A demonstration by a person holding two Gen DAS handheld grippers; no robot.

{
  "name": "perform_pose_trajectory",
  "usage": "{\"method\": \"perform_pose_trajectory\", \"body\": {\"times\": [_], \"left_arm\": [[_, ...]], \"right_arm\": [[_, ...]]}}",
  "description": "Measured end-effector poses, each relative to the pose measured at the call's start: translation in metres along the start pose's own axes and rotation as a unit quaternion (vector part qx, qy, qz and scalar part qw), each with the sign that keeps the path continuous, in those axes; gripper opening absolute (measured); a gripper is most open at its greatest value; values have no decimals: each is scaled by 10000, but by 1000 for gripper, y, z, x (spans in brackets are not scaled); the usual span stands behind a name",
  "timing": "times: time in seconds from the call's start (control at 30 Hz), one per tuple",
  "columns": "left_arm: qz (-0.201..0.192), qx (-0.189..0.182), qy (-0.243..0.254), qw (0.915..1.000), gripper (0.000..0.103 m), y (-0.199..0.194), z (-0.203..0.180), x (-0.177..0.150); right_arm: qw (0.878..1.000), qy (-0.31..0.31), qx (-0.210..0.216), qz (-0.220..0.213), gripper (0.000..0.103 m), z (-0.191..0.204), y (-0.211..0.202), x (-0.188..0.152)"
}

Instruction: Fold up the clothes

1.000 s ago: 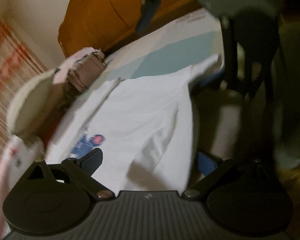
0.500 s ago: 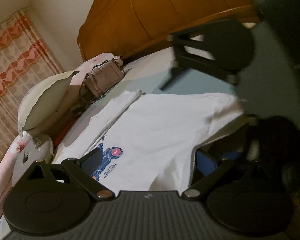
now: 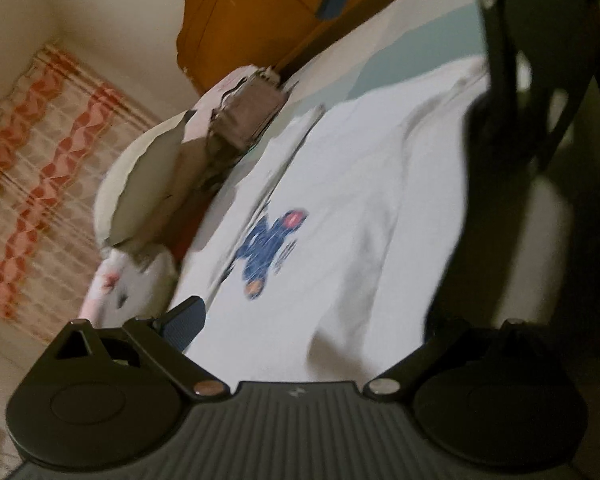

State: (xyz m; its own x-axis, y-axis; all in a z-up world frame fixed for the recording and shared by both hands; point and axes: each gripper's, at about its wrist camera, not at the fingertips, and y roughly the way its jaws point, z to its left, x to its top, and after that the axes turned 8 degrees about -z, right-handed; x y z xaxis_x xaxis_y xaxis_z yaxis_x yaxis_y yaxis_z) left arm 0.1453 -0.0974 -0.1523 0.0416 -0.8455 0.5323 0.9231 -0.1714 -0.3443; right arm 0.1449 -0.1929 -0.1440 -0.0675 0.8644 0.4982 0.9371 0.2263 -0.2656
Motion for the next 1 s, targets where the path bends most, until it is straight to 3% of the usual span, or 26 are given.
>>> {"method": "perform_pose_trajectory", "body": {"times": [0.17, 0.33, 0.43, 0.53, 0.67, 0.83, 1.0], "left_arm": [[227, 248, -62, 9994, 99, -2, 11, -23], [167, 481, -135, 9986, 102, 1, 11, -25], [121, 819, -8, 9966, 102, 5, 12, -20], [220, 682, -86, 9974, 102, 8, 17, -22], [62, 876, 181, 9960, 102, 3, 22, -22], [17, 1021, 223, 9945, 102, 5, 34, -19], [-20, 1019, 253, 9945, 102, 17, 49, -18]], "right_arm": [[9993, 7, 225, 297, 103, 12, 6, -12], [9993, 168, 178, 294, 103, 13, 3, -16], [9992, 45, -162, 370, 103, 13, 5, -13], [9987, -50, -220, 455, 103, 9, 9, -14], [9985, -121, -364, 401, 103, 6, 11, -14], [9965, -234, -746, 288, 103, -2, 16, -7], [9956, -316, -844, 269, 103, -14, 28, -2]]}}
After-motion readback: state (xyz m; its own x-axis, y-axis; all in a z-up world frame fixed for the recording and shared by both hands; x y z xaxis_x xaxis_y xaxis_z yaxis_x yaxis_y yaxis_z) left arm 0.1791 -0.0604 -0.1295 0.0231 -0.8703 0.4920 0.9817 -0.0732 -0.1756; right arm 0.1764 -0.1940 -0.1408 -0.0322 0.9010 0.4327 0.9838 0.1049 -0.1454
